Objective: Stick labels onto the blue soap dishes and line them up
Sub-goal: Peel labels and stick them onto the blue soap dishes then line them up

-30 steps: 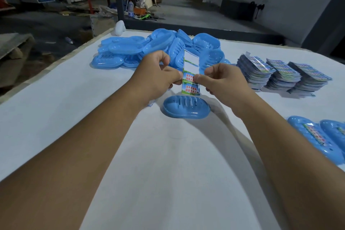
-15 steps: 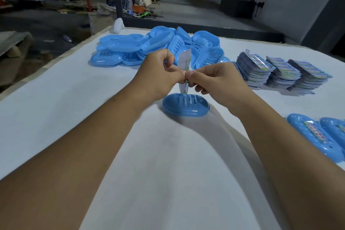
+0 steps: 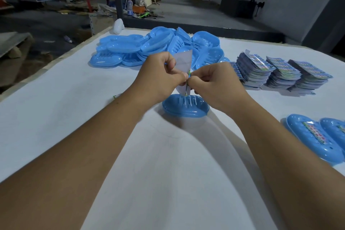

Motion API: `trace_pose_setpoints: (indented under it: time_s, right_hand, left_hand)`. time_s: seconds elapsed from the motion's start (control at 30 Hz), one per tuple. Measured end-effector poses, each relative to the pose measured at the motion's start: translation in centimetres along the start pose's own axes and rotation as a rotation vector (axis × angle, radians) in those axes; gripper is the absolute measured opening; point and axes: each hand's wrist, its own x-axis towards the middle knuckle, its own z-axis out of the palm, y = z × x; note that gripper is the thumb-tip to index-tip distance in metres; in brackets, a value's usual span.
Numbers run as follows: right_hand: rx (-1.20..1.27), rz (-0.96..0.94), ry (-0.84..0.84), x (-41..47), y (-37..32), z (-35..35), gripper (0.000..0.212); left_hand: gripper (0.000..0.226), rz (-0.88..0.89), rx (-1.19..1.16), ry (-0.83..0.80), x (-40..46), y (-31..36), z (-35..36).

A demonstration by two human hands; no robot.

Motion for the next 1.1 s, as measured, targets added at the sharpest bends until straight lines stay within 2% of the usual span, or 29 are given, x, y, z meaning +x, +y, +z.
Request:
trace_pose_setpoints:
  time_s: [0.2, 0.4, 0.47, 0.6, 0.9, 1.1]
  right_hand:
    - [-0.046, 0.022, 0.022, -0.21, -0.37, 0.04, 0.03]
    - [-0.052, 0.03, 0.023, -0.14, -0.42, 0.18, 0.028]
    - [0.012, 0.032, -0.016, -0.06, -0.37, 0.1, 0.028]
    - [0.066, 0.069, -0.054, 0.3, 0.15, -0.08, 0.014]
    - [0.065, 0.098, -0.102, 0.26, 0.24, 0.01, 0.012]
    - [0.1, 0.121, -0.128, 0.38, 0.54, -0.42, 0.017]
  left_hand:
    - [0.041, 0.064, 0.128, 0.004, 0.03, -0.02, 0.04]
    - [0.037, 0.072, 0.141, 0.016, 0.07, -0.06, 0.06]
    - [0.037, 0.06, 0.108, 0.031, 0.19, -0.21, 0.06]
    - [0.034, 0.029, 0.058, 0.07, 0.36, -0.35, -0.2]
    - [0.037, -0.015, 0.043, 0.073, 0.3, -0.05, -0.35]
    - [0.037, -0.05, 0.122, 0.096, 0.36, 0.03, -0.76]
